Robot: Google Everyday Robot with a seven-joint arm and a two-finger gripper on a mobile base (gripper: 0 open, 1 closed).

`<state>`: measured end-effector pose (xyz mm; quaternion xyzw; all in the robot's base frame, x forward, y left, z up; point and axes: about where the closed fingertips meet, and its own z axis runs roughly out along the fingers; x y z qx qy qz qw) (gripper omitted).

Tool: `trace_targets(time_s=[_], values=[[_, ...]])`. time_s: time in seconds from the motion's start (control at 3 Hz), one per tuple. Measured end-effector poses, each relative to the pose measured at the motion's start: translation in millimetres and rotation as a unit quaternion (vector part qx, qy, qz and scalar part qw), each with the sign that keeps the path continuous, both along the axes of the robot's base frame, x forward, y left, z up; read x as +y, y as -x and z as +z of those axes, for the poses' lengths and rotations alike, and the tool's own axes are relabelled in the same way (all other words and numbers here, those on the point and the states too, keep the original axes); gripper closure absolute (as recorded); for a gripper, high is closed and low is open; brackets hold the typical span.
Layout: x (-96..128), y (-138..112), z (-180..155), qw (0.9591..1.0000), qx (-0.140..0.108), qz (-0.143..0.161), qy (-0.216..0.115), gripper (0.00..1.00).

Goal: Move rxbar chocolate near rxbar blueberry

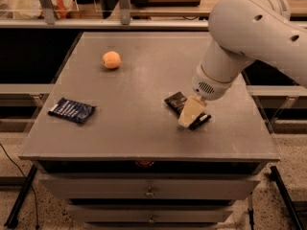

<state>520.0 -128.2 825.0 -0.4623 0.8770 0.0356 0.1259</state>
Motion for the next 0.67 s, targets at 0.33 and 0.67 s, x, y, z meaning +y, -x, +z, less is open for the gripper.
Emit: trace_targets(time_s=[0.33, 0.67], values=[[0.1, 0.0, 7.5, 1.0000, 0.000, 0.000, 0.000, 0.88], [0.1, 0.0, 7.6, 1.0000, 0.000, 0.000, 0.000, 1.00]])
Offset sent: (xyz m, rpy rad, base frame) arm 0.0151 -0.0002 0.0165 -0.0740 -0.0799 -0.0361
